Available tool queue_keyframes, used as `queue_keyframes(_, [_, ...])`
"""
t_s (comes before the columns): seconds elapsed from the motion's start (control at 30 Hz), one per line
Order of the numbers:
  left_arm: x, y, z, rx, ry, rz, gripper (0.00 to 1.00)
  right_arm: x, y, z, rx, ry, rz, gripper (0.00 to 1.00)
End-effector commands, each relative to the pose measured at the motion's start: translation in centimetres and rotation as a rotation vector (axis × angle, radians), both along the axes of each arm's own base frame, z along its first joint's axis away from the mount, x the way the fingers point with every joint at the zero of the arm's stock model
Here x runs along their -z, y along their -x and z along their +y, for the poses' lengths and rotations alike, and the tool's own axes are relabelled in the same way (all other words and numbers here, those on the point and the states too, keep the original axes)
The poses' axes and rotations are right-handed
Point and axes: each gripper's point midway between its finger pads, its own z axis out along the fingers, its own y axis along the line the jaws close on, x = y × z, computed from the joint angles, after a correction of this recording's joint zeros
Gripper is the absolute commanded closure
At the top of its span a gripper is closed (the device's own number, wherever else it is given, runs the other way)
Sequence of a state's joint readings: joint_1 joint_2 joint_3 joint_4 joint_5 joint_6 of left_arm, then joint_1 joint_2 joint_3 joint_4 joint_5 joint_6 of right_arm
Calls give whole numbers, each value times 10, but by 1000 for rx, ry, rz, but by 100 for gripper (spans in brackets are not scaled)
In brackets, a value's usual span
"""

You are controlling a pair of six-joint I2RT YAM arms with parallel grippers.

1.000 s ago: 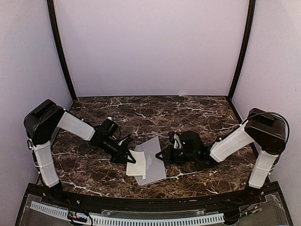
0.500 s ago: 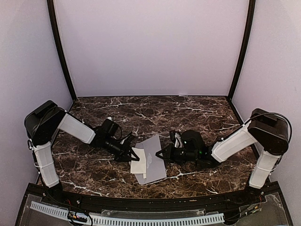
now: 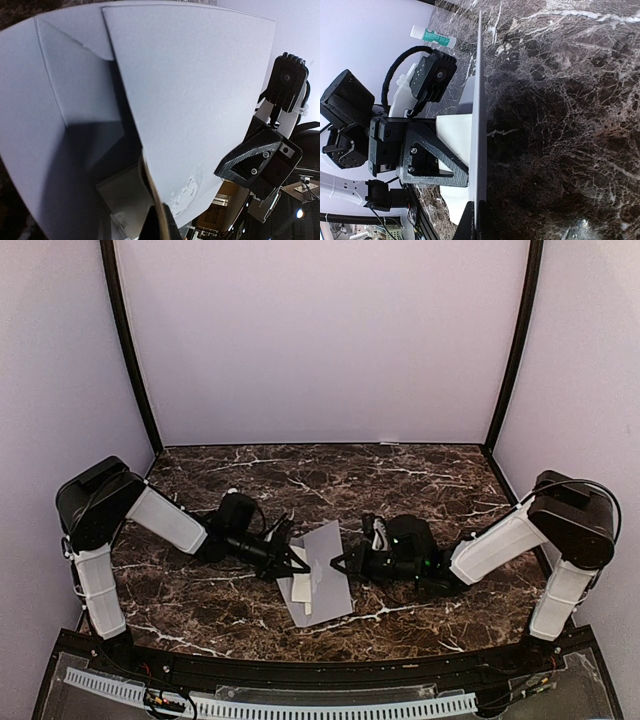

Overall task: Place the letter into the envelope and seal it
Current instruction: Place the letter in the envelope.

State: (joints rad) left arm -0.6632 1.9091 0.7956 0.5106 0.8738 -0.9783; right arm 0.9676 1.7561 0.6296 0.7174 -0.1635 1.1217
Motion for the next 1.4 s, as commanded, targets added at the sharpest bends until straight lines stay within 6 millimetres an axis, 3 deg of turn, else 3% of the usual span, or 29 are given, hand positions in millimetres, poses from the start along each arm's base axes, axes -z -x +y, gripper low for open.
queue_keyframes(0.0, [-13, -4, -11, 16, 27, -96, 98, -9, 4, 1, 2, -23, -8, 100])
queue_keyframes(0.27, [-11, -14, 13, 25, -214, -232, 64, 0, 3, -7, 29, 18, 7, 100])
queue_keyframes(0.53, [-5, 3, 33, 32, -296, -198, 57, 0, 2, -6, 24, 25, 2, 100])
queue_keyframes(0.67, [0, 12, 35, 35, -298, -159, 57, 2, 2, -4, 20, 30, 4, 100])
queue_keyframes(0.9, [7, 25, 29, 60, -295, -115, 68, 2, 2, -1, 10, 28, 6, 100])
queue_keyframes(1.07, [7, 26, 21, 71, -277, -125, 70, 4, 3, -2, 12, 31, 10, 100])
queue_keyframes(1.37, [11, 28, 8, 99, -268, -116, 86, 6, 3, -2, 9, 30, 14, 100])
